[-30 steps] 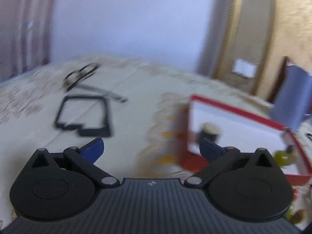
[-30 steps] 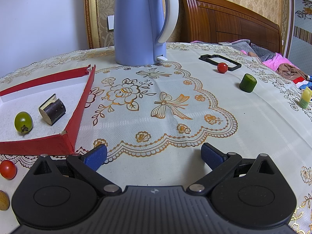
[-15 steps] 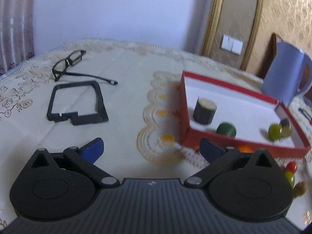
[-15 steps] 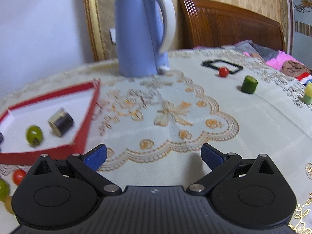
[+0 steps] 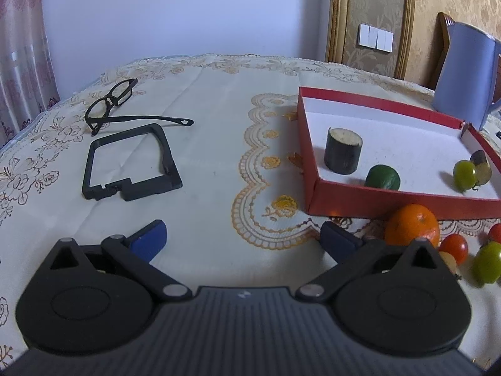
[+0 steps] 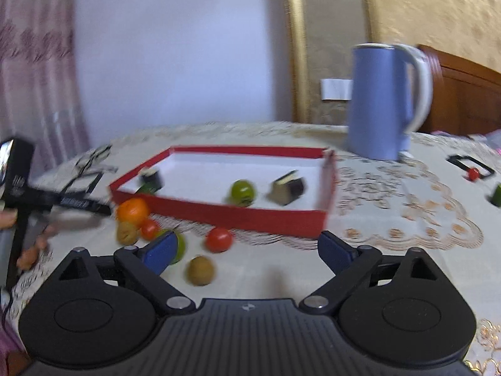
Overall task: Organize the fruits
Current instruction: 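Grasp the brown kiwi with the right gripper, then carry the kiwi into the red tray and open the right gripper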
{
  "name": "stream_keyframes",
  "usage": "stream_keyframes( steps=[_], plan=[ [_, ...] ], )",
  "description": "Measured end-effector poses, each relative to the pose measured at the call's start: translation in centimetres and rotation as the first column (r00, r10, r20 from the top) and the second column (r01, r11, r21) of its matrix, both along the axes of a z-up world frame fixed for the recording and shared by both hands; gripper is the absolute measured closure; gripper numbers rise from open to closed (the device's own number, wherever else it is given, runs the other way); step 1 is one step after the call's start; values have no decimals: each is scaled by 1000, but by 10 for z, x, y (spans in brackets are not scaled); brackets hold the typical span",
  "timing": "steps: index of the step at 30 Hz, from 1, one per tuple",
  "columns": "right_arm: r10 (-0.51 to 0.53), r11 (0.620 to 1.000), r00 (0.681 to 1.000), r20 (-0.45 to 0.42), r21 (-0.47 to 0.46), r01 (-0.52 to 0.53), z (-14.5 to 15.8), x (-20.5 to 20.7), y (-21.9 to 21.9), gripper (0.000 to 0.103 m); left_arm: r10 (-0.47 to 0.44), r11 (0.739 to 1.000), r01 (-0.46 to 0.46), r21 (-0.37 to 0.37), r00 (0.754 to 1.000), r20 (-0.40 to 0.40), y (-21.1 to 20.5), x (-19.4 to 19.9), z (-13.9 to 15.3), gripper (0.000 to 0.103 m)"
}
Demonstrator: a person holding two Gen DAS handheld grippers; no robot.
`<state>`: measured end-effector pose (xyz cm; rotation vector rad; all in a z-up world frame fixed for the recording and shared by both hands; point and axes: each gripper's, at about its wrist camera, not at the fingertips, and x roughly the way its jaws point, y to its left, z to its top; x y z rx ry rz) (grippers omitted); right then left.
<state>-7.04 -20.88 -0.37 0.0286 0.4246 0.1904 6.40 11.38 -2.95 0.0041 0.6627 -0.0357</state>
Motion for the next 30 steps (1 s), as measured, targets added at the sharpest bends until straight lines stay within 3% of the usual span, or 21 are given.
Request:
stream_keyframes(
  steps=[5, 7, 9, 12, 17, 25, 30],
  plan=[
    [54, 997, 996, -72, -46, -58, -8, 12, 26, 51, 0, 1000, 0, 1, 1000, -1, 0, 0, 0, 0],
    [70, 996, 993, -92, -49, -75, -13, 18, 33, 52, 0, 1000, 0, 3, 1000, -1, 0, 0, 0, 0],
    [71, 994, 993, -97, -77, -79, -17, 20, 40, 62, 0, 1000, 0, 3, 1000, -1, 0, 0, 0, 0],
    [88, 991, 989, -119, -90, -99, -21, 23, 47, 70, 0, 1000, 0, 4, 1000, -2, 0, 0, 0, 0],
    [66, 994, 989, -132, -76, -77, -24, 23, 45, 79, 0, 1000, 0, 4, 1000, -2, -1, 0, 0, 0],
    [48, 994, 992, -117, -89, -59, -22, 20, 48, 79, 0, 1000, 0, 4, 1000, -2, -1, 0, 0, 0],
    [-1, 997, 998, -61, -81, -4, -6, 20, 35, 79, 0, 1000, 0, 4, 1000, -2, -1, 0, 0, 0]
  ],
)
